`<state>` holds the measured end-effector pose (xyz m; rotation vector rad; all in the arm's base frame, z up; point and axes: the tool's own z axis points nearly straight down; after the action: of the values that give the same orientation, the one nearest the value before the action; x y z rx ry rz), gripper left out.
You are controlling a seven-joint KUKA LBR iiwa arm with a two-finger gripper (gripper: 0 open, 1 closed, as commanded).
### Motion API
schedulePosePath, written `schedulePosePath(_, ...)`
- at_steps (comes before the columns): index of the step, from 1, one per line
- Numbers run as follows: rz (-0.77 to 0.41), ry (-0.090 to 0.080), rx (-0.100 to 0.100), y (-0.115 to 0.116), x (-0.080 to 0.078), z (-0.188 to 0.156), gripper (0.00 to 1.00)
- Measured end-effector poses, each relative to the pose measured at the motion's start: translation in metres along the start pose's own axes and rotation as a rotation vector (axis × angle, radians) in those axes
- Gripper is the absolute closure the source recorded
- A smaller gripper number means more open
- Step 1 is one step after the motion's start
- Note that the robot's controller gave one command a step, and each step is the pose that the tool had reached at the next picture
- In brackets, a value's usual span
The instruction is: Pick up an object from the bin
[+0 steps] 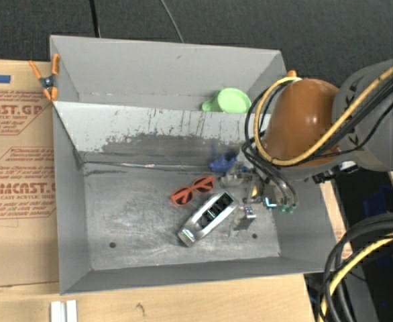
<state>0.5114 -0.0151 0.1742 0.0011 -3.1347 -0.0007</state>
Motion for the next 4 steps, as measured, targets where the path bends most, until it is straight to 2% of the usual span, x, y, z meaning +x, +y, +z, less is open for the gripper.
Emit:
schedulePosePath(1, 0.000, -0.008, 0.000, 0.000, -0.002, -0.004, 0.00)
schedulePosePath(2, -0.160, -0.018, 0.002, 0.010, 0.005, 0.030, 0.00)
schedulePosePath(3, -0.377, -0.024, 0.003, 0.021, 0.012, 0.061, 0.00)
schedulePosePath(4, -0.487, -0.010, 0.002, 0.036, 0.008, 0.044, 0.00)
